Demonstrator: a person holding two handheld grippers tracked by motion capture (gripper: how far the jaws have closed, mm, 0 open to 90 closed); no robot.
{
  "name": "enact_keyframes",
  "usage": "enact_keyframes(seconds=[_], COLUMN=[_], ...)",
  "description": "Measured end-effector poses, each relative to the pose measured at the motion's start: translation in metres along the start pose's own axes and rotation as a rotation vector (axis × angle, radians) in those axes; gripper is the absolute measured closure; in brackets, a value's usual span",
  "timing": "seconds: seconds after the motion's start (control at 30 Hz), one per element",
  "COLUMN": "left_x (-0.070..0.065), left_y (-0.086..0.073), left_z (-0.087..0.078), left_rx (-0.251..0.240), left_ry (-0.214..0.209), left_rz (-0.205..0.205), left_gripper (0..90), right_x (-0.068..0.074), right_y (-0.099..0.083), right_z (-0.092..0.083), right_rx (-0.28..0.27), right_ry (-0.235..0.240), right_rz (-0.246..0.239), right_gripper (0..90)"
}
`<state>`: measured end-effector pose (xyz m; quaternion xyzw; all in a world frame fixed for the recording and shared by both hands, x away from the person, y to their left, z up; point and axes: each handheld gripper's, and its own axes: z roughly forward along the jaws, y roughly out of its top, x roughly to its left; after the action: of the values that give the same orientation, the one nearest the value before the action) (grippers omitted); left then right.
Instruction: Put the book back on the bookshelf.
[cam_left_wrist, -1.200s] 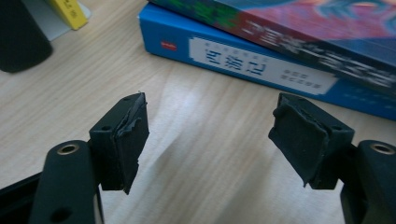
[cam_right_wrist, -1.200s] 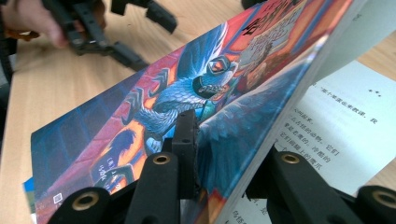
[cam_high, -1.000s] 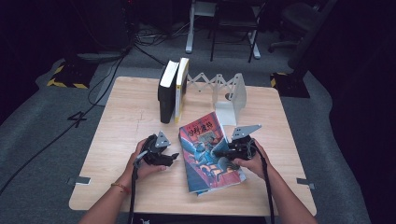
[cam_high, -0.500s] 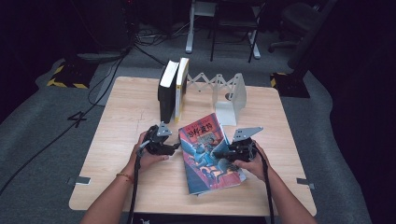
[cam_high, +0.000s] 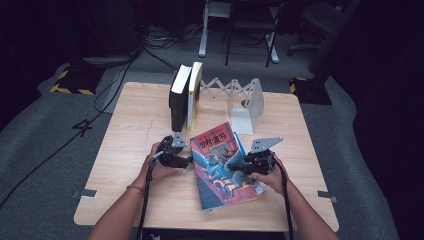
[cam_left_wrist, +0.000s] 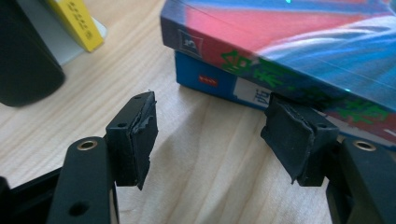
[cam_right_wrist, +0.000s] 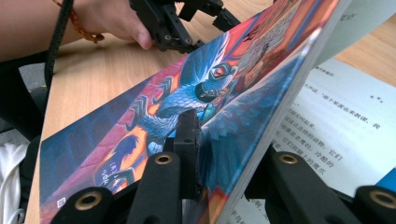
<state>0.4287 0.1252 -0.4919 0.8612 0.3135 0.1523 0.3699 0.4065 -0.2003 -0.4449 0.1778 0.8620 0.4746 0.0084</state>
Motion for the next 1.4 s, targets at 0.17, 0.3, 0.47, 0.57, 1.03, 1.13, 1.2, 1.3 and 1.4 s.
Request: enact_keyframes(seconds=[0.17,0.3,0.47,0.57,1.03,1.13,1.2,1.3,1.4], left_x=[0.006,0.014,0.022,0.026,0.026,0.023,0.022,0.020,0.019], left_y=[0.007,0.013,0.024,0.028,0.051,0.055,0.056,0.064,0.069], left_z=[-0.007,-0.015,-0.030,-0.036,-0.054,-0.052,-0.052,-0.056,-0.059], left_rx=[-0.035,-0.087,-0.182,-0.208,-0.280,-0.289,-0.291,-0.291,-0.287], left_ry=[-0.010,-0.028,-0.119,-0.142,-0.255,-0.257,-0.257,-0.241,-0.227], left_rz=[0.022,0.001,-0.016,-0.014,0.037,0.036,0.039,0.060,0.074], left_gripper=[42.7,46.0,65.6,74.2,89.5,89.6,89.6,89.7,89.7], right_x=[0.004,0.007,0.015,0.016,0.005,0.002,0.000,-0.001,-0.001], right_y=[0.004,0.008,0.016,0.020,0.040,0.043,0.046,0.047,0.049], right_z=[-0.006,-0.009,-0.013,-0.015,-0.019,-0.021,-0.022,-0.024,-0.025], right_rx=[-0.044,-0.088,-0.151,-0.160,-0.180,-0.187,-0.187,-0.181,-0.178], right_ry=[0.011,0.008,-0.031,-0.037,-0.093,-0.102,-0.109,-0.120,-0.126], right_rz=[-0.025,-0.044,-0.102,-0.112,-0.157,-0.144,-0.130,-0.137,-0.141], right_gripper=[73.3,73.6,73.7,73.6,61.5,63.4,68.5,73.8,75.6])
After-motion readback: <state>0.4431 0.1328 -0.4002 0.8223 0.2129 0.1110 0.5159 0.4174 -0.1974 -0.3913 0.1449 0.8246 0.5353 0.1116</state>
